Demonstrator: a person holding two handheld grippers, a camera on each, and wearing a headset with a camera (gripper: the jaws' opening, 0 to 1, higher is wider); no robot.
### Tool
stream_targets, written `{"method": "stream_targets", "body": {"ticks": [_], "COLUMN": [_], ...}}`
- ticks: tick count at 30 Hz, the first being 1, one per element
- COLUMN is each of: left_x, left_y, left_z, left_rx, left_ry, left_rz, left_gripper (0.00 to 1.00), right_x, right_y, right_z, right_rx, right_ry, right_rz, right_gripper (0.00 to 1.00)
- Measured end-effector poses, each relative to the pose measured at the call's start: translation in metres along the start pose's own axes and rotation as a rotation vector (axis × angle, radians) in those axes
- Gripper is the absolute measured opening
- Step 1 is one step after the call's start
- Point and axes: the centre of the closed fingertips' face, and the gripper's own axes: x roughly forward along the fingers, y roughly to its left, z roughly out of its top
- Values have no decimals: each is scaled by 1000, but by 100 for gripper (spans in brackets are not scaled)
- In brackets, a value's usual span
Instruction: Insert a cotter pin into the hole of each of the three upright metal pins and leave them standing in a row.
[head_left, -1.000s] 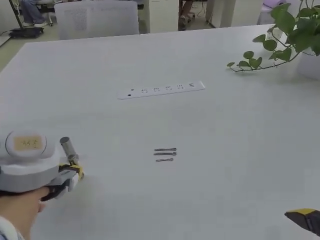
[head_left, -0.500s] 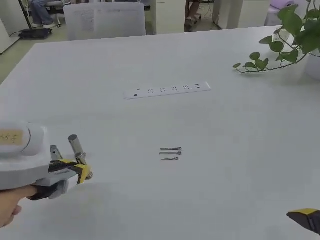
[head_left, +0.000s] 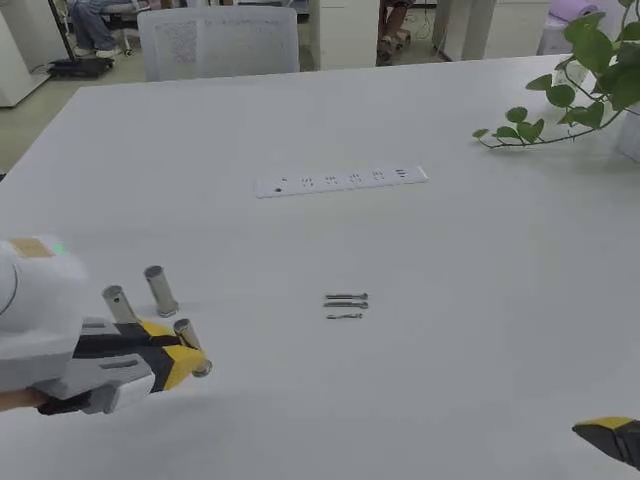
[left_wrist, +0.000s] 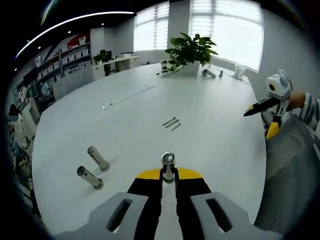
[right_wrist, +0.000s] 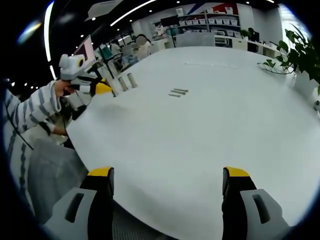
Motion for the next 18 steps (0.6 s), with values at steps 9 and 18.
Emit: {"method": "stream_targets", "body": {"ticks": [9,18], "left_x": [5,12], "left_y": [-33,-51], "left_z": [-6,-17], "left_rx": [107,168], "left_ry": [19,62], "left_rz": [-150,-223], "left_gripper": [7,7], "right_x": [-1,-5], "right_y": [2,0], "right_z": [1,4], "right_rx": [3,2], "right_ry": [-15,-37], "right_rz": [0,-15], "right_gripper": [92,96]}}
